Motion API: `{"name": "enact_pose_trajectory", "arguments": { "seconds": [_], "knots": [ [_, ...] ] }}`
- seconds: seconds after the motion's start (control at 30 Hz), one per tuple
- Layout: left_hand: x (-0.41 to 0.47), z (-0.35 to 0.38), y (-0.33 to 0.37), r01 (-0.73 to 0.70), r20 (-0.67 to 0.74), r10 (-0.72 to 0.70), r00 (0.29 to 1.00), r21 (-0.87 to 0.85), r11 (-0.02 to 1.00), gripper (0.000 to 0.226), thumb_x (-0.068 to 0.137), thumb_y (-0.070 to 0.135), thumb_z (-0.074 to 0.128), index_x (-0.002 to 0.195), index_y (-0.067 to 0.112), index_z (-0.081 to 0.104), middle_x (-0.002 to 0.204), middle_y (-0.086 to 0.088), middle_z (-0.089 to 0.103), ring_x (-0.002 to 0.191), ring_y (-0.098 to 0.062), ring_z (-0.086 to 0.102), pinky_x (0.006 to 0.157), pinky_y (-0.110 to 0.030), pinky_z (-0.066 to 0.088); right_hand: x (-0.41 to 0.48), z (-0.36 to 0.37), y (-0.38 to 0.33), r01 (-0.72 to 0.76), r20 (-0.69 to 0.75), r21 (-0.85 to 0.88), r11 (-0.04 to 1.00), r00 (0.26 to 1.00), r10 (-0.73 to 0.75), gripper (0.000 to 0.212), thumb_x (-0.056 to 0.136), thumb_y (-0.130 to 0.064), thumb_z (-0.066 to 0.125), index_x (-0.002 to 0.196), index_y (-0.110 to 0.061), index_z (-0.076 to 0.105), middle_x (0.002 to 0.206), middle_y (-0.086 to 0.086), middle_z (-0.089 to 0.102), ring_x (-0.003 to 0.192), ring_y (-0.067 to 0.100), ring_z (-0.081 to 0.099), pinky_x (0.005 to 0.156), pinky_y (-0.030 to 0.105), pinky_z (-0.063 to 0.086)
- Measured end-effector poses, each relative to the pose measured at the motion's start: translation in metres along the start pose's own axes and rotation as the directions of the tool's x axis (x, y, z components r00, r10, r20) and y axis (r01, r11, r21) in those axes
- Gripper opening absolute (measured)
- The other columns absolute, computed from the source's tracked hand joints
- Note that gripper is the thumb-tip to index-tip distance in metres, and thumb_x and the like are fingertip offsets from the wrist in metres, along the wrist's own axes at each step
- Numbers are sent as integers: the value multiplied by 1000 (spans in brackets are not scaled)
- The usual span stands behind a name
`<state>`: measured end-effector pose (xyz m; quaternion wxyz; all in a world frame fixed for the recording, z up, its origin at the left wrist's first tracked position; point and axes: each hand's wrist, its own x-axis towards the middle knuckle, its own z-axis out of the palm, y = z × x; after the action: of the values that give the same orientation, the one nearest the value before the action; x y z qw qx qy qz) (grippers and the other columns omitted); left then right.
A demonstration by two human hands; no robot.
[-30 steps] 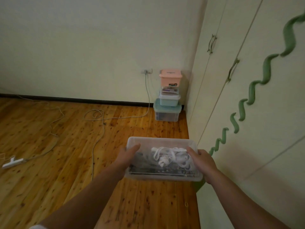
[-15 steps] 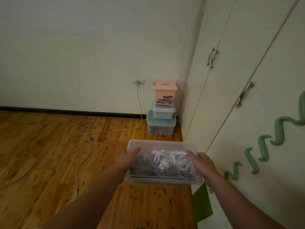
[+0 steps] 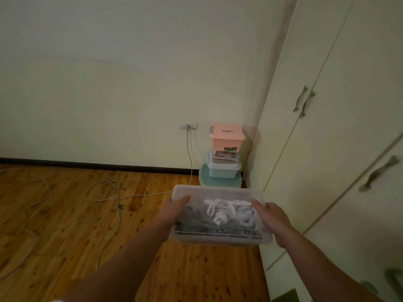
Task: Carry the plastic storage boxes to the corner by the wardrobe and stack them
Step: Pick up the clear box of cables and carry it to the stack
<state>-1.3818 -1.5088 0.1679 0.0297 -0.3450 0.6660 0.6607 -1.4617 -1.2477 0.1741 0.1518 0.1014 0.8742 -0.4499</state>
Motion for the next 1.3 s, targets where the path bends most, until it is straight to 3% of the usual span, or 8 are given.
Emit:
{"name": "enact_pose_trajectory", "arguments": {
  "seconds": [0.23,0.57,0.77,0.9,1.07,1.3],
  "knots": [
    [60,12,32,8,-11,-8,1000,7,1000,57,89,44,60,135,14,45,106,-3,58,81,-16,57,52,-28,48,66,7,-28,-4,25,19,1000,1000,3,54,88,-58,50,116,-14,61,102,4,65,86,21,62,79,42,55],
    [173,71,90,53,-31,-52,998,54,997,68,81,57,64,134,20,46,98,2,56,82,-17,56,55,-32,47,203,-13,-60,-27,20,3,1000,999,27,58,87,-58,50,122,-12,59,111,8,64,92,25,62,76,36,52],
    [233,110,131,62,-3,-62,998,18,998,63,84,53,62,134,18,47,95,5,57,80,-13,56,48,-24,44,282,-32,-87,-5,0,-8,1000,1000,5,56,88,-59,51,120,-14,59,110,7,64,91,24,61,77,37,53],
    [262,130,156,46,7,-46,999,-5,999,61,88,48,61,137,15,46,114,-5,58,87,-17,55,64,-28,48,320,-41,-103,-15,-1,-13,1000,1000,15,55,88,-58,52,118,-13,61,107,7,64,89,25,61,73,34,52],
    [304,142,185,29,8,-29,1000,-14,999,66,89,46,60,142,11,41,133,-12,53,114,-30,53,89,-42,46,368,-42,-125,-15,3,-8,1000,1000,15,56,87,-59,52,116,-12,61,109,9,65,91,26,62,80,40,54],
    [379,148,222,35,3,-36,999,18,999,71,88,49,60,142,8,38,134,-15,51,109,-29,53,87,-43,47,435,-32,-158,-43,22,40,998,999,42,61,83,-62,54,118,-12,60,111,8,65,93,26,63,78,37,54]
  ]
}}
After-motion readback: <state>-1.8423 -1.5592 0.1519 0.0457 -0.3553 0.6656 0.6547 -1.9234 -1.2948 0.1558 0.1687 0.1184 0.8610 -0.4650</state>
